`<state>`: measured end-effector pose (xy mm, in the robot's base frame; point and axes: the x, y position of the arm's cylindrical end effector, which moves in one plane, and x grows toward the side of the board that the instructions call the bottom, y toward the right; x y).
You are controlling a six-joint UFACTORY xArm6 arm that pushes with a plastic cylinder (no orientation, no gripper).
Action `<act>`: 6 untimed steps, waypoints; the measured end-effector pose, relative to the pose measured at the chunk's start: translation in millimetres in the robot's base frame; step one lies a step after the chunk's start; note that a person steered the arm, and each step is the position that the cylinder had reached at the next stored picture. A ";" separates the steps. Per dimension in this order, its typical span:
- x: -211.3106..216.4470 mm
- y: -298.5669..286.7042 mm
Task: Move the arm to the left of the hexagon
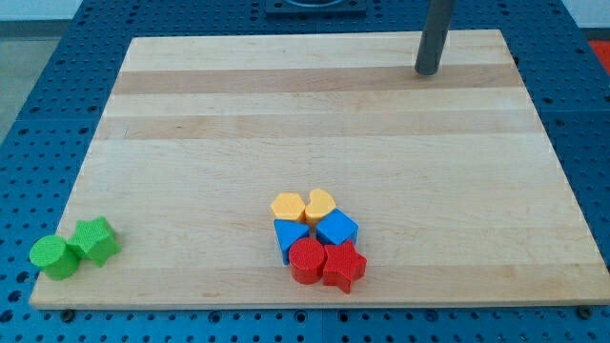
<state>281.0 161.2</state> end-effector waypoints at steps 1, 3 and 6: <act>4.0 19.1; 97.8 68.3; 113.4 -147.3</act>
<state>394.5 13.9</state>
